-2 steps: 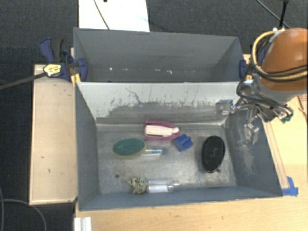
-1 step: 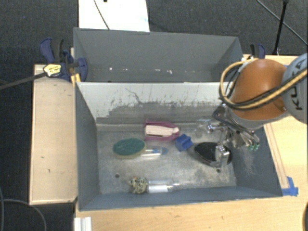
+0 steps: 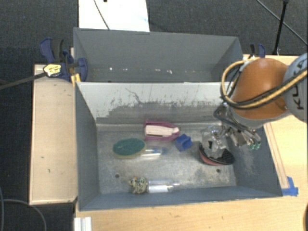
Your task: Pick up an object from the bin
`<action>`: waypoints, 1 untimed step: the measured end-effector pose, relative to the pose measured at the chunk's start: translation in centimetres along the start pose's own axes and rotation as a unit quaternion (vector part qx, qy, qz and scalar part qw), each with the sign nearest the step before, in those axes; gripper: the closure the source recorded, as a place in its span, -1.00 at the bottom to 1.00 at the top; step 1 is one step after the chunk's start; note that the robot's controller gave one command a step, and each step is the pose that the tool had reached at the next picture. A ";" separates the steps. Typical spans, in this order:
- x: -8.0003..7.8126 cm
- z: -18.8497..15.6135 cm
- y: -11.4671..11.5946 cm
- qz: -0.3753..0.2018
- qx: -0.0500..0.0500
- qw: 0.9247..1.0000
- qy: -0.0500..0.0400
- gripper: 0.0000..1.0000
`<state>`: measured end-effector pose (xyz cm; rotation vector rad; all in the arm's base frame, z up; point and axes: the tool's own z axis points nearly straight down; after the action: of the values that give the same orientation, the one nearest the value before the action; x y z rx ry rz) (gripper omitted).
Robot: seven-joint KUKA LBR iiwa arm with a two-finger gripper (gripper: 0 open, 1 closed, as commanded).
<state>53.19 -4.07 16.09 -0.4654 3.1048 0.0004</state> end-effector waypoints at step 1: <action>0.0 0.0 0.0 -0.001 0.000 1.000 0.000 -1.00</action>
Offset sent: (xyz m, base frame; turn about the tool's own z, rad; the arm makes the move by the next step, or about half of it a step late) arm 0.0000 0.0000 0.0000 0.0000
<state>53.19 -4.07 16.09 -0.4685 3.1043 0.0002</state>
